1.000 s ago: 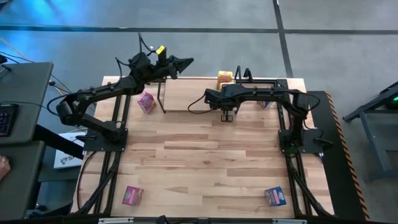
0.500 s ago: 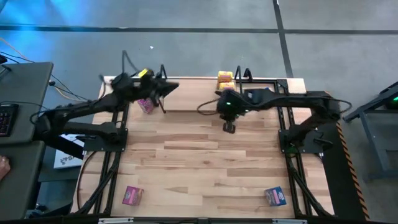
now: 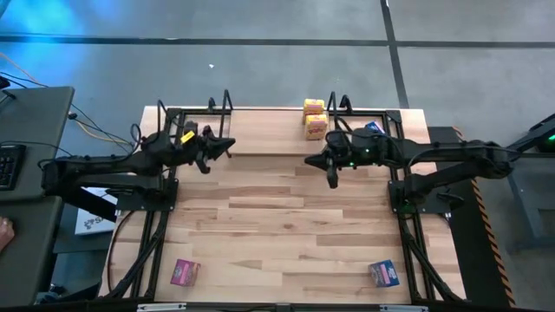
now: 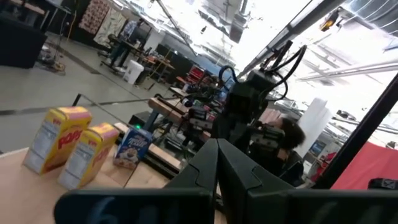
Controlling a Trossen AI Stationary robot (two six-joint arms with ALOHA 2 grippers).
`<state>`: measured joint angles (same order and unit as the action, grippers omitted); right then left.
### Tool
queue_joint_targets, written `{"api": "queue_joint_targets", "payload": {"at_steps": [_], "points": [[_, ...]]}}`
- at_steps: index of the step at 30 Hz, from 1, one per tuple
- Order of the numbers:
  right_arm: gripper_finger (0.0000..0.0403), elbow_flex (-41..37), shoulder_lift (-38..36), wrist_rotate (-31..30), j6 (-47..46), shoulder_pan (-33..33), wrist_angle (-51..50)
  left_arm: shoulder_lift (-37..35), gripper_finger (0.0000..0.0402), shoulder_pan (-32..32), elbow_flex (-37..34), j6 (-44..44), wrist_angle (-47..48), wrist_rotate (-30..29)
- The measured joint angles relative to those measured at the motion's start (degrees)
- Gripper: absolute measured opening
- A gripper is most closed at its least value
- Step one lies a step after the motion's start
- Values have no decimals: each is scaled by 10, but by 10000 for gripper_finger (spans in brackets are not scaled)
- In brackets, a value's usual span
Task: Stack cereal on shelf
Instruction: Put the top right blue cereal box on the shelf
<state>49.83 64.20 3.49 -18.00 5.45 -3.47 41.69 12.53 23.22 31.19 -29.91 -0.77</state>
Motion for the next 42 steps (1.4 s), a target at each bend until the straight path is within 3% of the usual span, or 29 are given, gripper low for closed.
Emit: {"api": "queue_joint_targets", "payload": {"at_steps": [17,21,24,27,31,35,38,42], "points": [[0,3,-2,-1,-2,2,43,0,0,0,-1,-13,1,1],[1,3,-3,-30,-16,2,58,1,0,1,-1,-33,1,1],[14,3,-13,-54,-37,14,41,1,0,1,-1,-40,1,1],[55,4,-36,-81,-57,33,0,1,0,1,-1,-39,1,1],[140,66,-57,-122,-36,67,-158,1,0,1,-1,-35,1,1],[221,174,-32,-215,30,115,-342,1,0,1,-1,-34,1,1],[259,243,1,-284,43,177,-484,1,0,1,-1,-32,1,1],[274,259,42,-231,46,296,-628,1,0,1,-1,-28,1,1]]}}
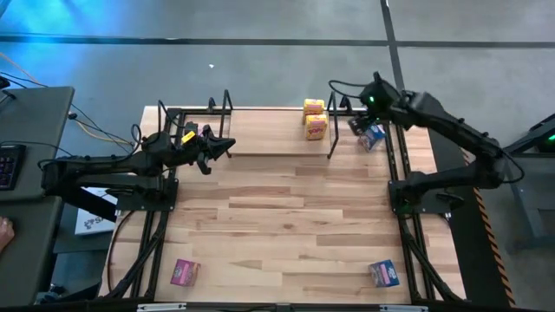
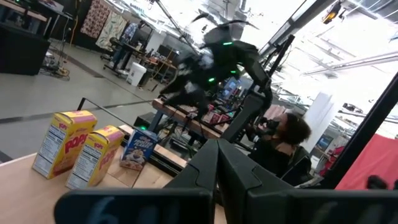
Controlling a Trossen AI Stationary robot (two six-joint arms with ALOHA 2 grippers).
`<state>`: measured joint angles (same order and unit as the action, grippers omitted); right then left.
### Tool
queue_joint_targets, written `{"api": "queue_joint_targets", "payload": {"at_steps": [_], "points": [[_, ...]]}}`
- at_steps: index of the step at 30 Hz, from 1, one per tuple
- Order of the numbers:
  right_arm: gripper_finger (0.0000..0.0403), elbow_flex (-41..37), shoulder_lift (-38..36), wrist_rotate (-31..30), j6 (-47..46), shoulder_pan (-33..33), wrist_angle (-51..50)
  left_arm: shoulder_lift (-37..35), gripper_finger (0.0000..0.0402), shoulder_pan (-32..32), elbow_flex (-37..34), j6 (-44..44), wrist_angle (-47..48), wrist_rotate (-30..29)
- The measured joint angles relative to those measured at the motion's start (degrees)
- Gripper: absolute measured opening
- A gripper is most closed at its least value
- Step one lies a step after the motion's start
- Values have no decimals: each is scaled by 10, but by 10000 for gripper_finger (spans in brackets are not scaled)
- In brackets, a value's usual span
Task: Stack cereal on shelf
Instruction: Put the top right blue cereal box on the shelf
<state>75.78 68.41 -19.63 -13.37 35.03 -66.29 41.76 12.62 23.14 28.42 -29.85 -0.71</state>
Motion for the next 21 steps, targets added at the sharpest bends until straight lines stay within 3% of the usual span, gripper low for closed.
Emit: {"api": "queue_joint_targets", "payload": {"at_steps": [4,9,14,21], "points": [[275,-66,6,49,30,94,2,0,0,0,0,0,0,0],[275,-153,6,35,33,164,67,0,0,0,0,0,0,0],[275,-197,6,56,39,175,153,0,0,5,0,0,-1,-1],[275,-217,16,61,62,179,147,0,0,5,0,0,-1,-2]]}}
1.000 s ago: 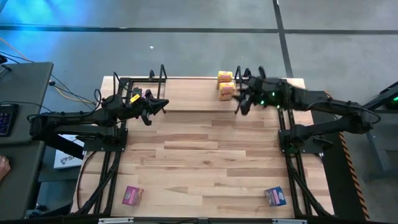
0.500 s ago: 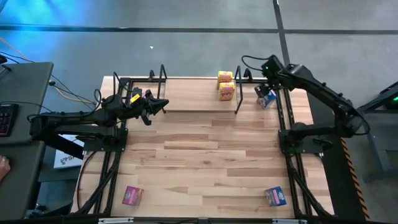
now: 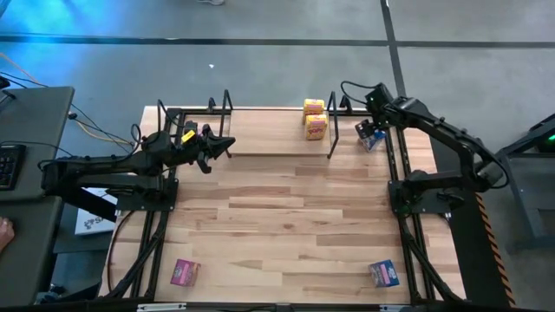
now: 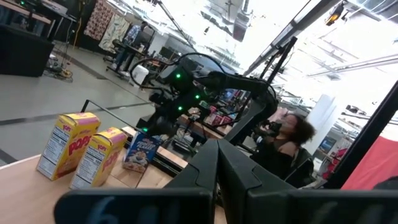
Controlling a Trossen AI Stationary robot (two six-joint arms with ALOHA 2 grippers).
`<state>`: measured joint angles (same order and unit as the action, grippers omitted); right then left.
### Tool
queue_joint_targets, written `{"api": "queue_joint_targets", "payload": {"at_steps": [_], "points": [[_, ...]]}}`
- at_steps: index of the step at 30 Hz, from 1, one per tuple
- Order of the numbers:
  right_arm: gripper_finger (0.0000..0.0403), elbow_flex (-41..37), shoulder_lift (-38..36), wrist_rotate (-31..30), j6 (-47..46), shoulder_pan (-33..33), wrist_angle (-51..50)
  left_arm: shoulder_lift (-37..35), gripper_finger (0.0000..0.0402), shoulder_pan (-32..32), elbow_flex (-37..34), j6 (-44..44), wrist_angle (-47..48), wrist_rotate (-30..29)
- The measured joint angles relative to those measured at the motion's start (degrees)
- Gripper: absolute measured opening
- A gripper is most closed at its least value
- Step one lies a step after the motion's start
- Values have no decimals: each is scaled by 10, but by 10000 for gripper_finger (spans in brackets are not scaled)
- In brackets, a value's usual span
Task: Stack cereal on shelf
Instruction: Put the top right blue cereal box on the shelf
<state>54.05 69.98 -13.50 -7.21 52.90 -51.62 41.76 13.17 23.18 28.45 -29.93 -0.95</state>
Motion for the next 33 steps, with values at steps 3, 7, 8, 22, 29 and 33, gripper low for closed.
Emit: {"api": "queue_joint_targets", "payload": {"at_steps": [3,7,8,22,29,33], "points": [[275,-2,18,-2,-2,0,6,0,0,0,0,0,0,0],[275,-2,54,-11,-2,1,5,0,0,0,0,11,0,0],[275,-2,64,-15,-2,2,5,0,0,0,0,12,-1,0],[242,-3,131,15,-3,11,-19,0,0,0,0,14,0,0],[177,-2,114,26,-2,11,-23,0,0,0,0,13,0,0],[141,-3,90,29,7,11,-26,0,0,0,0,13,0,0]]}}
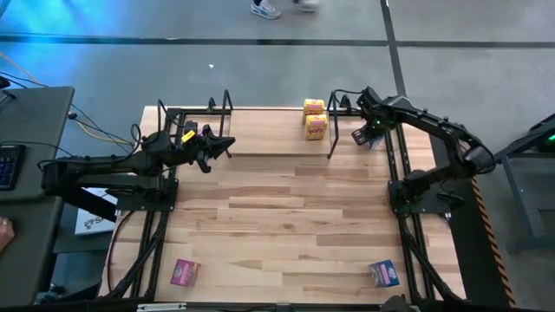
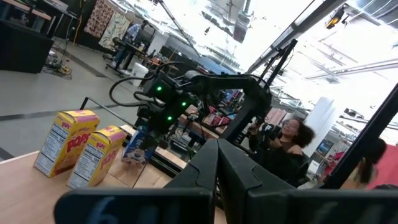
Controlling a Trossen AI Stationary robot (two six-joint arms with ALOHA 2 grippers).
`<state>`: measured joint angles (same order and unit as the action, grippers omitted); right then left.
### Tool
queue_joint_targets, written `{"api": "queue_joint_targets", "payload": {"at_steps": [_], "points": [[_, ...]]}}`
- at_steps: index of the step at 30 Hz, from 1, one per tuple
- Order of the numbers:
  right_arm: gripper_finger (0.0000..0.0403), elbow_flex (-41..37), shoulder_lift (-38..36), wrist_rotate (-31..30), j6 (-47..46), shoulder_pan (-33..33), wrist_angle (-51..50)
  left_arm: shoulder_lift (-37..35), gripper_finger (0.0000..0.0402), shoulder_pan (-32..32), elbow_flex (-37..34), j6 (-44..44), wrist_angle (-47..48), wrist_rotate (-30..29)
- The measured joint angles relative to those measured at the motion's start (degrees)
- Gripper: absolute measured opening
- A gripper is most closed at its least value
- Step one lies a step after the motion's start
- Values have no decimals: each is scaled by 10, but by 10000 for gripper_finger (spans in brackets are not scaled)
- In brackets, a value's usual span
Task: Stack cereal on shelf
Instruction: Put the top right blue cereal box on the shelf
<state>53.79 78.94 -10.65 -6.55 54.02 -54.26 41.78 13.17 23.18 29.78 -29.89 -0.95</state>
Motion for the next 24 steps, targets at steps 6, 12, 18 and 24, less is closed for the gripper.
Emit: {"api": "queue_joint_targets", "payload": {"at_steps": [6,12,18,24], "points": [[113,13,-69,22,2,0,-49,0,0,0,0,0,0,0],[112,46,-150,94,10,0,-135,0,0,0,0,0,0,0],[111,79,-204,216,30,-20,-236,0,0,0,0,0,0,0],[111,89,-225,336,-13,-109,-261,0,0,0,0,0,0,1]]}}
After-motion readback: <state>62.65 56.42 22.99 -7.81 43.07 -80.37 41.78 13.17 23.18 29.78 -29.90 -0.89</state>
